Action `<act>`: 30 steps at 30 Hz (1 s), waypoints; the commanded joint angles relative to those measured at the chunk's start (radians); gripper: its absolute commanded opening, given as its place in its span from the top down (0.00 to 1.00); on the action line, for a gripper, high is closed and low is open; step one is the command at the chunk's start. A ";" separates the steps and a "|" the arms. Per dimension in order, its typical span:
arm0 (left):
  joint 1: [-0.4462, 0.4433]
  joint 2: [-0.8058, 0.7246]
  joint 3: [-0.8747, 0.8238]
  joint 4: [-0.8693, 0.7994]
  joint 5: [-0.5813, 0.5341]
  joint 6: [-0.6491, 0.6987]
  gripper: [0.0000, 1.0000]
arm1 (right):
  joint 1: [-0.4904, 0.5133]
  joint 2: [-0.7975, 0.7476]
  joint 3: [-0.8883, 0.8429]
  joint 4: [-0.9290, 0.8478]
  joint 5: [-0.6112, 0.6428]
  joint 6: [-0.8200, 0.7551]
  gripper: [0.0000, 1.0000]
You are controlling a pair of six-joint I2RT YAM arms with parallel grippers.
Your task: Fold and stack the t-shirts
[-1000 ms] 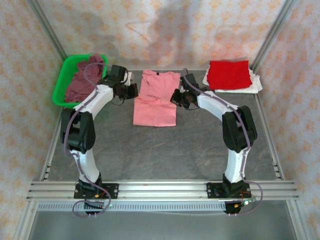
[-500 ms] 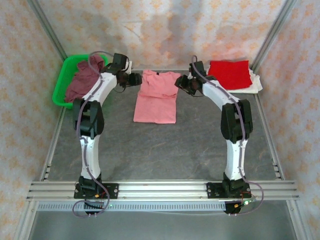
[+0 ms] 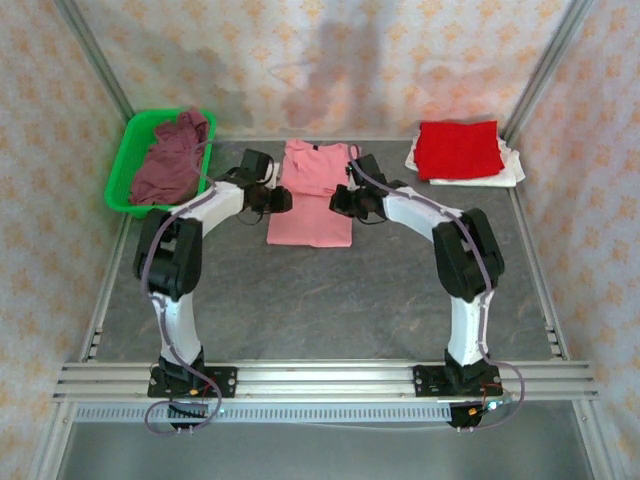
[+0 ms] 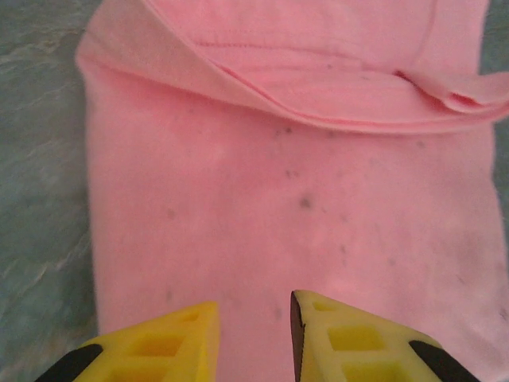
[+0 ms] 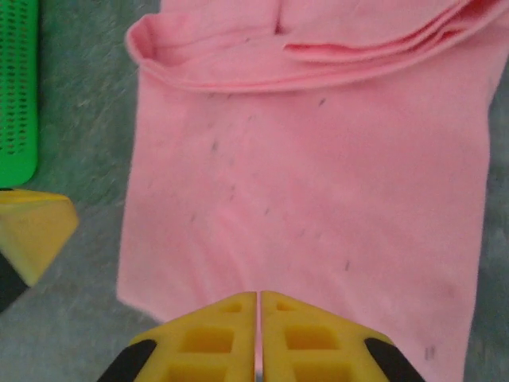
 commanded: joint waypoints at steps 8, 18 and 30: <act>0.018 0.317 0.471 -0.091 -0.022 0.082 0.71 | -0.023 0.178 0.178 0.068 0.100 0.000 0.94; 0.080 0.462 0.868 -0.189 -0.041 0.015 0.70 | -0.101 0.311 0.341 0.071 0.097 0.007 0.93; -0.005 -0.199 -0.192 0.300 0.035 -0.103 0.73 | -0.025 -0.080 -0.084 0.163 -0.070 0.051 0.97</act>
